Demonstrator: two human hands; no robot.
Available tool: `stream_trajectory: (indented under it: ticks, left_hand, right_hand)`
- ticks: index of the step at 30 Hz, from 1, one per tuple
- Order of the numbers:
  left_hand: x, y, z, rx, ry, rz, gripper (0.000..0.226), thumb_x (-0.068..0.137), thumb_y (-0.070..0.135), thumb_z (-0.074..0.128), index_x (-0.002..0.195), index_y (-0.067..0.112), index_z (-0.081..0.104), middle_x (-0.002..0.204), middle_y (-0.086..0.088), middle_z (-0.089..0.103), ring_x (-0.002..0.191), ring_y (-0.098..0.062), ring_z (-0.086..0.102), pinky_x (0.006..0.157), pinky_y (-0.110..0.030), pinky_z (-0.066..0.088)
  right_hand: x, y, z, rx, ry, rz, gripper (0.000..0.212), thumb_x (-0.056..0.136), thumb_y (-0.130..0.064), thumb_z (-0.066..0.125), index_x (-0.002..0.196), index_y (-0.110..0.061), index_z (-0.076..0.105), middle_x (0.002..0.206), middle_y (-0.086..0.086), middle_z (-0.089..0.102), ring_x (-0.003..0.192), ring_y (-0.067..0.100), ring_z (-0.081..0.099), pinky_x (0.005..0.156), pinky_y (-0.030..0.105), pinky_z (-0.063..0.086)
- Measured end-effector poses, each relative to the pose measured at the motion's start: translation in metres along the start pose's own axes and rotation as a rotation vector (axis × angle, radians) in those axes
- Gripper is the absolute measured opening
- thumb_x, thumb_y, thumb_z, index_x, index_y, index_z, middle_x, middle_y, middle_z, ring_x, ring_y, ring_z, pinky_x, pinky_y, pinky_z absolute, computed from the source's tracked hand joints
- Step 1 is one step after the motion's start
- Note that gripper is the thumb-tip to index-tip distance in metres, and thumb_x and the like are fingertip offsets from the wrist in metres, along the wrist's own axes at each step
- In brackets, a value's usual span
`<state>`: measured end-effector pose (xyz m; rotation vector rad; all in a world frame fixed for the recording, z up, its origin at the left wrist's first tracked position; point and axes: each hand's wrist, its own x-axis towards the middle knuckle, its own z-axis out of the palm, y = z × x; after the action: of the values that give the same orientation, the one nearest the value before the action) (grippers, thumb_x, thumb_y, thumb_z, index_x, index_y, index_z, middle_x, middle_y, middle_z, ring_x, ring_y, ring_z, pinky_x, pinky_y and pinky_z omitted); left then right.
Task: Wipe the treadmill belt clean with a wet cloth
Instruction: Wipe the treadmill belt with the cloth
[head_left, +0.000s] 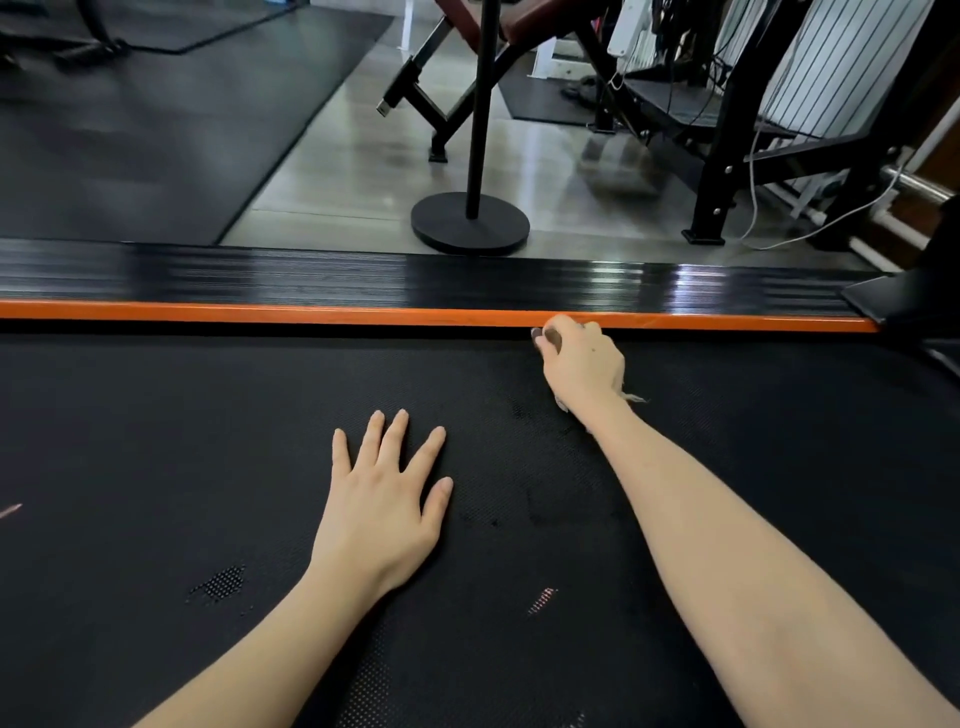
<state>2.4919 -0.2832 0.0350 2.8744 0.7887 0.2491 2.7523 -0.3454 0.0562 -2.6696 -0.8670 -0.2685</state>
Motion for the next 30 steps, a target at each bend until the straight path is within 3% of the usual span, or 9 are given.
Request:
stream_trajectory:
  ticks: [6, 10, 13, 15, 20, 25, 30]
  left_hand:
    - [0.0, 0.003, -0.004, 0.01, -0.034, -0.018, 0.077, 0.081, 0.057, -0.006, 0.149, 0.033, 0.021, 0.158, -0.009, 0.016, 0.146, -0.028, 0.003, 0.116, -0.052, -0.001]
    - [0.0, 0.005, -0.006, 0.039, -0.059, -0.02, 0.079, 0.078, 0.056, -0.01, 0.15, 0.034, 0.015, 0.158, -0.008, 0.011, 0.146, -0.027, -0.001, 0.116, -0.052, -0.002]
    - [0.0, 0.004, -0.005, 0.052, -0.057, -0.014, 0.078, 0.079, 0.057, -0.009, 0.15, 0.033, 0.016, 0.158, -0.009, 0.012, 0.146, -0.028, 0.001, 0.116, -0.053, -0.002]
    - [0.0, 0.004, -0.004, 0.052, -0.047, -0.009, 0.078, 0.08, 0.057, -0.007, 0.149, 0.032, 0.019, 0.158, -0.01, 0.014, 0.146, -0.029, 0.003, 0.116, -0.054, -0.001]
    - [0.001, 0.005, -0.004, 0.061, -0.056, -0.015, 0.057, 0.096, 0.052, 0.012, 0.149, 0.032, 0.018, 0.158, -0.01, 0.013, 0.146, -0.029, 0.001, 0.116, -0.053, -0.002]
    - [-0.001, 0.005, -0.007, 0.061, -0.056, -0.008, 0.055, 0.097, 0.048, 0.02, 0.15, 0.031, 0.018, 0.158, -0.011, 0.012, 0.145, -0.03, 0.001, 0.115, -0.054, -0.001]
    - [0.0, 0.006, -0.007, 0.094, -0.072, -0.009, 0.055, 0.098, 0.048, 0.018, 0.15, 0.03, 0.017, 0.157, -0.011, 0.013, 0.145, -0.031, 0.002, 0.115, -0.055, 0.0]
  right_hand:
    - [-0.047, -0.009, -0.012, 0.121, -0.094, -0.208, 0.026, 0.095, -0.046, 0.046, 0.107, -0.027, 0.06, 0.102, 0.007, 0.055, 0.089, 0.03, 0.058, 0.072, 0.034, 0.044]
    - [-0.137, 0.003, -0.041, 0.187, -0.015, -0.349, 0.031, 0.088, -0.049, 0.047, 0.098, -0.027, 0.066, 0.086, 0.004, 0.056, 0.072, 0.026, 0.06, 0.061, 0.032, 0.048]
    - [-0.184, 0.021, -0.055, 0.192, -0.034, -0.494, 0.03, 0.088, -0.048, 0.047, 0.098, -0.028, 0.066, 0.084, -0.001, 0.054, 0.07, 0.019, 0.057, 0.058, 0.029, 0.048]
    - [-0.173, 0.026, -0.053, 0.152, -0.021, -0.471, 0.033, 0.088, -0.05, 0.043, 0.098, -0.028, 0.066, 0.083, -0.002, 0.055, 0.073, 0.02, 0.057, 0.059, 0.03, 0.048]
    - [-0.15, 0.003, -0.043, 0.087, 0.018, -0.191, 0.054, 0.082, -0.066, 0.029, 0.1, -0.03, 0.065, 0.085, 0.001, 0.057, 0.081, 0.027, 0.058, 0.067, 0.035, 0.046]
    - [-0.236, 0.003, -0.07, 0.085, 0.007, -0.221, 0.051, 0.076, -0.076, 0.041, 0.088, -0.031, 0.062, 0.075, -0.004, 0.052, 0.063, 0.019, 0.055, 0.054, 0.029, 0.045]
    - [-0.285, 0.017, -0.08, 0.104, 0.037, -0.364, 0.037, 0.082, -0.061, 0.052, 0.084, -0.026, 0.064, 0.072, -0.003, 0.05, 0.058, 0.017, 0.05, 0.049, 0.029, 0.044]
